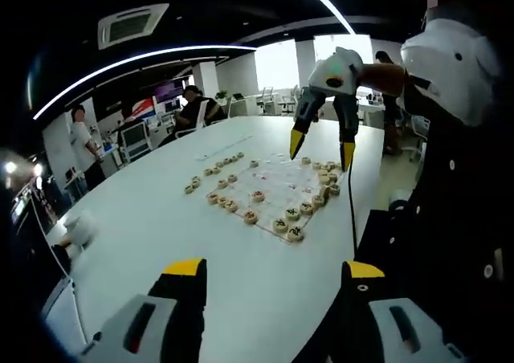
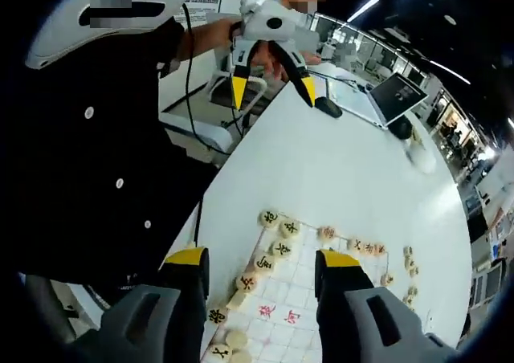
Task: Pick up the chess pieces one by one and place each piece onto its starting position on the chessboard, setting the pieces on their correct points until all the chess pieces are arranged in the starting layout
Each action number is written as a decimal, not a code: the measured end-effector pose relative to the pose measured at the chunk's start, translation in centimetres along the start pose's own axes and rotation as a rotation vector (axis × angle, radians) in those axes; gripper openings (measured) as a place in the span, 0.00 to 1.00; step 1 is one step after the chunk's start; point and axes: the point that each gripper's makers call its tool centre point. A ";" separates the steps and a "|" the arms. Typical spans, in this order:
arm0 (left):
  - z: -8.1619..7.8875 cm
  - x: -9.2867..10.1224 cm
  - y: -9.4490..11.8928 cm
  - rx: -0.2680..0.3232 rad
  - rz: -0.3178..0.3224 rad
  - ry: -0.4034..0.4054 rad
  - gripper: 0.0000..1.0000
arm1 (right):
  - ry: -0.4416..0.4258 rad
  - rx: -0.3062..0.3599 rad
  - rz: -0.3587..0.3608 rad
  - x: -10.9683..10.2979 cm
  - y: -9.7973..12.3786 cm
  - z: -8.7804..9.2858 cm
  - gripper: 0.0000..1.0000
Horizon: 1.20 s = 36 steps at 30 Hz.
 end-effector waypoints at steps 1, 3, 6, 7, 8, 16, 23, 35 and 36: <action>0.0 0.0 0.0 0.001 0.001 0.001 0.68 | 0.010 -0.011 -0.002 0.1 -0.4 -0.1 0.53; 0.1 0.0 -0.1 0.003 0.002 0.002 0.68 | 0.025 -0.031 -0.009 0.2 -1.3 -0.2 0.52; 0.2 0.1 -0.1 0.007 0.003 0.005 0.68 | 0.044 -0.056 -0.023 0.3 -2.6 -0.4 0.50; 0.3 0.2 -0.1 0.007 0.003 0.006 0.68 | 0.050 -0.064 -0.031 0.4 -3.1 -0.5 0.49; 0.4 0.2 0.0 0.007 0.003 0.008 0.68 | 0.058 -0.073 -0.036 0.5 -3.6 -0.6 0.49; 1.5 0.2 0.4 -0.008 -0.019 0.026 0.68 | 0.102 -0.127 -0.064 1.7 -6.8 -1.1 0.44; 2.0 0.5 0.7 -0.015 -0.020 0.036 0.68 | 0.161 -0.166 -0.080 2.1 -8.8 -1.2 0.38; 2.4 0.7 0.6 -0.020 -0.016 0.052 0.68 | 0.192 -0.181 -0.084 2.8 -10.1 -0.9 0.31; 2.4 0.7 0.6 -0.020 -0.016 0.052 0.68 | 0.190 -0.178 -0.086 2.8 -10.2 -0.9 0.30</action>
Point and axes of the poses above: the point that each gripper's makers call its tool centre point, and the gripper's own axes: y roughly backward along the fingers, x roughly to its right, z roughly out of its underside, and after that the axes turned 14 degrees about -x, right-handed
